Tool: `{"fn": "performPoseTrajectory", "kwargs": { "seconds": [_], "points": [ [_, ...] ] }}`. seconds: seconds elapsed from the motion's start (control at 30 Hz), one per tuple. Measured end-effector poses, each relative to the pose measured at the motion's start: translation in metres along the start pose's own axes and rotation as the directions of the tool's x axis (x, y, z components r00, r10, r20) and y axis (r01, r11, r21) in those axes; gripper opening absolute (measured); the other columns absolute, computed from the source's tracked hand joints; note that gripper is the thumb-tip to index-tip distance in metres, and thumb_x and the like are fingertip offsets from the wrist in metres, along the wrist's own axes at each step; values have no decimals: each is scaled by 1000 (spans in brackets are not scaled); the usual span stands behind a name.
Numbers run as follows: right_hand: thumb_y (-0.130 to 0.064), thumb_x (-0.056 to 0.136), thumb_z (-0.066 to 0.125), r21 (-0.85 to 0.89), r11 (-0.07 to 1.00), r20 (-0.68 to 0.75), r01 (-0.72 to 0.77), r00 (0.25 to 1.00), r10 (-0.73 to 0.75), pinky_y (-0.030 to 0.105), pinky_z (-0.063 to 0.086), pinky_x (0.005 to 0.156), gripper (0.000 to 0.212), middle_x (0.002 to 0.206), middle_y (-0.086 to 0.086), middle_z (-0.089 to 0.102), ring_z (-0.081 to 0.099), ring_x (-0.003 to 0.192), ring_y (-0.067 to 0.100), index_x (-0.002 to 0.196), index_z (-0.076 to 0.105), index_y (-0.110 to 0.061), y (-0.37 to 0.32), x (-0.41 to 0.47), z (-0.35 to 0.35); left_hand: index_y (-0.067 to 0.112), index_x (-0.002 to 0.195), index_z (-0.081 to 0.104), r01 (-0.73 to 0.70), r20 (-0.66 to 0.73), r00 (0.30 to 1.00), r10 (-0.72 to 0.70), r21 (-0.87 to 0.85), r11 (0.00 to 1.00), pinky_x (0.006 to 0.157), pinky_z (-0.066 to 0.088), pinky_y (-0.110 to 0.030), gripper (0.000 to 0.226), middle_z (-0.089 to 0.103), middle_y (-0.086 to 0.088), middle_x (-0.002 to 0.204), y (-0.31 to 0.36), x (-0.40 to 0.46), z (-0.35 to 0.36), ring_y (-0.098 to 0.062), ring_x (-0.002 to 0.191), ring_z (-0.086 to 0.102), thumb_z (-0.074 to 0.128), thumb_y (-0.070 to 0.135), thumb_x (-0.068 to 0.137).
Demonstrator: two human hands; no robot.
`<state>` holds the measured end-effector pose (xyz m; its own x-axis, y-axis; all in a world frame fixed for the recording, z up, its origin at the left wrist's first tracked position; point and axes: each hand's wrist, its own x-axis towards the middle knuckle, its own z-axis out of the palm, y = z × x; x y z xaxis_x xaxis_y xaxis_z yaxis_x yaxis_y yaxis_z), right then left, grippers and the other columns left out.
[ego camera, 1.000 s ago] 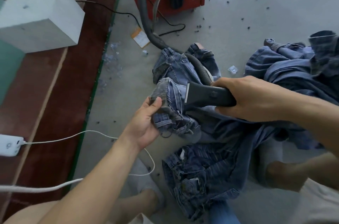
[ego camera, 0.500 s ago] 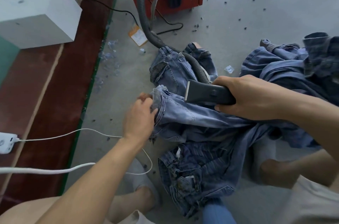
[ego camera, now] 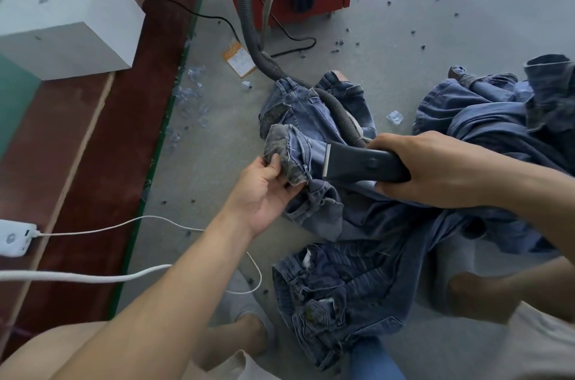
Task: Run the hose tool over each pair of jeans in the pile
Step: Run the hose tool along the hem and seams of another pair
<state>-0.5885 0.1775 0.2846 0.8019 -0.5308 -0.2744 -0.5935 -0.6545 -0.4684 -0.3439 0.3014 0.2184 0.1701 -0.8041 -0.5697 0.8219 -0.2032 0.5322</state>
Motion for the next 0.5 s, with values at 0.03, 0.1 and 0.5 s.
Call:
{"fn": "performPoseTrajectory", "kwargs": {
  "seconds": [0.03,0.1,0.5],
  "points": [
    [-53,85,69,-1,1000,-1,5,1000,-5,17,41,63,38,84,-20,62,58,77,-1,118,52,-44,0,-1,-1,10,128,53,5,4,1000,-4,-31,1000,67,61,-37,24,73,-10,102,-2,1,3,-23,88,72,41,7,108],
    [-55,83,68,-1,1000,4,13,1000,-13,14,40,62,38,82,-21,63,58,76,-3,116,52,-46,-2,-3,-4,9,121,58,9,6,1000,-8,-88,996,67,61,-36,22,74,-9,102,-5,2,7,-23,89,72,42,6,107],
    [-58,84,71,155,985,-130,-80,986,101,13,36,57,38,82,-19,61,56,71,-5,109,46,-44,-13,18,2,10,137,54,27,23,999,-26,-53,998,76,61,-31,35,73,-11,109,-17,1,20,-24,91,72,36,9,106]
  ]
}}
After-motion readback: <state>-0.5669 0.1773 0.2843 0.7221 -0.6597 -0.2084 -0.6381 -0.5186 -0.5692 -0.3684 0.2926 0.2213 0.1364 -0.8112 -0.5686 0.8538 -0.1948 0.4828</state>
